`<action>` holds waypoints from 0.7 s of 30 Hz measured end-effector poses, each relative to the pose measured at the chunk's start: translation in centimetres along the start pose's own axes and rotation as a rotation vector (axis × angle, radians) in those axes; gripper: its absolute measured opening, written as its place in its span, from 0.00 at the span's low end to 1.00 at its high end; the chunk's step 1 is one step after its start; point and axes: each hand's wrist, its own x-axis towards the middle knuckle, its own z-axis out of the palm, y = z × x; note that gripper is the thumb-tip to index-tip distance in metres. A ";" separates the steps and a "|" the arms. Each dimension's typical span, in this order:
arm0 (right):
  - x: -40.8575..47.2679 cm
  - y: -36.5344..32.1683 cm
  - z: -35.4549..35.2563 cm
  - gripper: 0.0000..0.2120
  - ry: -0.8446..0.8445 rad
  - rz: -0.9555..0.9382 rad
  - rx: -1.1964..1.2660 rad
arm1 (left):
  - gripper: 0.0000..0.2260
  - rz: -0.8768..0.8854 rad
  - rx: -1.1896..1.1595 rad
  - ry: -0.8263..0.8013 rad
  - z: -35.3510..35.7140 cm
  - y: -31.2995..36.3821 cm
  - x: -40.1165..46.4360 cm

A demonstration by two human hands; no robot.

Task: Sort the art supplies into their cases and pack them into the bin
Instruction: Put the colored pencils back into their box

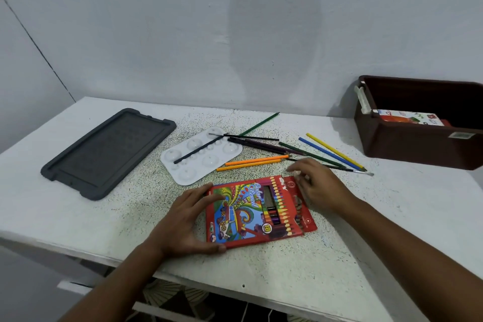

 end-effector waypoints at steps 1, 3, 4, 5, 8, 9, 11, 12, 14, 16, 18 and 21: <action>0.9 0.1 0.1 0.13 0.009 0.002 -0.062 | 0.43 0.002 -0.001 -0.002 0.0 0.0 0.0; 2.4 0.0 0.5 0.16 -0.004 -0.017 -0.181 | 0.43 0.006 -0.005 0.000 -0.1 0.1 0.0; 3.0 -0.2 0.6 0.17 -0.022 -0.027 -0.227 | 0.43 0.006 -0.007 -0.001 -0.1 0.1 0.0; 3.5 -0.4 0.8 0.18 -0.040 -0.031 -0.268 | 0.43 0.005 -0.008 -0.001 0.0 0.1 0.1; 4.2 -0.9 1.4 0.19 -0.074 -0.025 -0.372 | 0.43 0.009 -0.007 0.003 0.0 -0.1 0.0; 4.3 -1.0 1.5 0.18 -0.074 -0.022 -0.391 | 0.43 0.010 -0.006 0.002 0.0 -0.1 0.1; 4.5 -1.1 1.7 0.17 -0.064 -0.017 -0.405 | 0.43 0.010 -0.002 0.003 0.0 -0.1 0.0; 4.5 -1.1 1.7 0.17 -0.059 -0.014 -0.405 | 0.43 0.011 0.004 0.002 0.0 -0.1 0.1; 4.5 -1.2 1.8 0.17 -0.059 -0.007 -0.402 | 0.43 0.011 0.015 -0.003 0.0 -0.2 0.1; 4.5 -1.2 1.8 0.16 -0.063 0.001 -0.400 | 0.44 0.014 0.017 -0.004 0.0 -0.2 0.1; 4.4 -1.2 1.8 0.14 -0.056 0.011 -0.373 | 0.44 0.018 0.020 -0.003 0.0 -0.2 0.1; 4.3 -1.0 1.7 0.10 -0.043 -0.006 -0.366 | 0.44 0.020 0.025 -0.003 0.0 -0.2 0.2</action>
